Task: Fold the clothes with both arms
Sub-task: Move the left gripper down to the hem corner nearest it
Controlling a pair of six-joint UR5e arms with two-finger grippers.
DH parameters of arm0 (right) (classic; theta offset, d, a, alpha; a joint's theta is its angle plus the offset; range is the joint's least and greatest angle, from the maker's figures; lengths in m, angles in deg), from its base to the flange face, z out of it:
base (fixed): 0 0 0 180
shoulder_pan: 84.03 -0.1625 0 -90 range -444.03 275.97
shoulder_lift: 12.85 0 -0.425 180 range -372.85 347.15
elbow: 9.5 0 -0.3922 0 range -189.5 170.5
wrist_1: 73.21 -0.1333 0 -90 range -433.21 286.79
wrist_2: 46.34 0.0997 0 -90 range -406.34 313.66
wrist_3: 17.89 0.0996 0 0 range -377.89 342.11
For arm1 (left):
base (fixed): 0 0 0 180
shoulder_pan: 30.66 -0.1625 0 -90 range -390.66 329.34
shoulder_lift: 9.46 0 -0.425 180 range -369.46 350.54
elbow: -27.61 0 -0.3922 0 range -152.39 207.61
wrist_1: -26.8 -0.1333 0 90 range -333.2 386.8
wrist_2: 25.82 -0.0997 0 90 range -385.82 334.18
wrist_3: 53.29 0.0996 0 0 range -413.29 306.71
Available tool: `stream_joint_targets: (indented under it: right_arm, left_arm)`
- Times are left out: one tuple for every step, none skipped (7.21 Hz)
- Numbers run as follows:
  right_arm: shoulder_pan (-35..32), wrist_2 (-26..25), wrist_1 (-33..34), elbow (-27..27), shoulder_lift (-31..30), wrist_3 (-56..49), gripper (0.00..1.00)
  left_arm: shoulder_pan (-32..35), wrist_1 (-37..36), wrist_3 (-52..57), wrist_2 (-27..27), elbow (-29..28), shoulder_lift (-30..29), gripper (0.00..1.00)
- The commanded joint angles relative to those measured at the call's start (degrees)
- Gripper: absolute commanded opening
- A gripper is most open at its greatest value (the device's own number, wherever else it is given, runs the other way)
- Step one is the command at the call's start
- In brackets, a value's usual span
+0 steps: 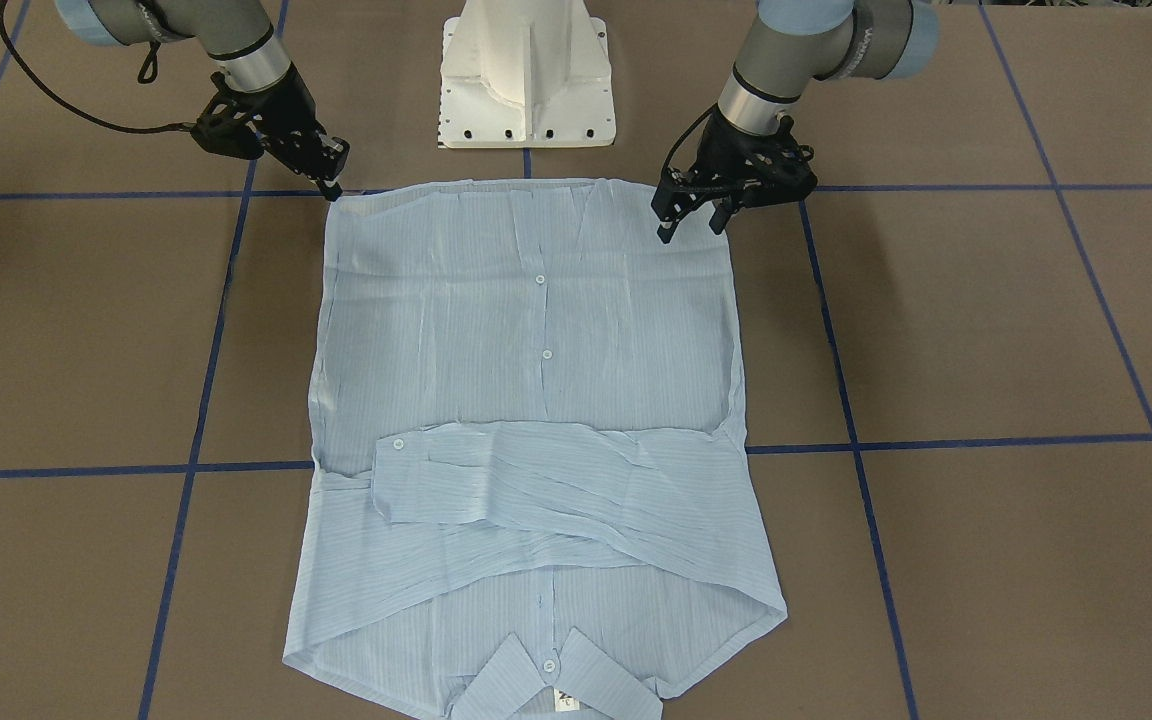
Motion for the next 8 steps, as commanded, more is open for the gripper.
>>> stream_joint_targets:
  right_arm:
    - [0.0,0.0,-0.1,0.1,-0.1,0.0,0.0]
    - [0.1,0.0,0.0,0.0,0.0,0.0,0.0]
    - [0.1,0.0,-0.1,0.1,0.0,0.0,0.0]
    - [0.1,0.0,-0.1,0.1,0.0,0.0,0.0]
    - [0.1,0.0,0.0,0.1,0.0,0.0,0.0]
    - [0.1,0.0,0.0,0.1,0.0,0.0,0.0]
    - [0.1,0.0,0.0,0.1,0.0,0.0,0.0]
    - [0.1,0.0,-0.1,0.1,0.0,0.0,0.0]
  left_arm:
    - [-4.4,-0.7,-2.8,-1.7,0.2,3.3,0.83]
    - [-6.2,-0.7,-5.3,-1.7,-0.3,3.5,0.82]
    - [-7.5,-0.8,-6.6,-1.7,-0.3,3.6,0.79]
    - [-7.6,-0.9,-6.9,-1.6,0.0,3.6,0.78]
    - [-7.7,-0.9,-6.9,-1.6,-0.1,4.7,0.78]
    - [-8.0,-0.9,-7.7,-1.3,-0.3,4.9,0.78]
    - [-8.0,-0.9,-8.6,-1.1,-0.2,4.9,0.75]
    - [-8.0,-0.9,-9.8,-1.2,-0.2,4.9,0.6]
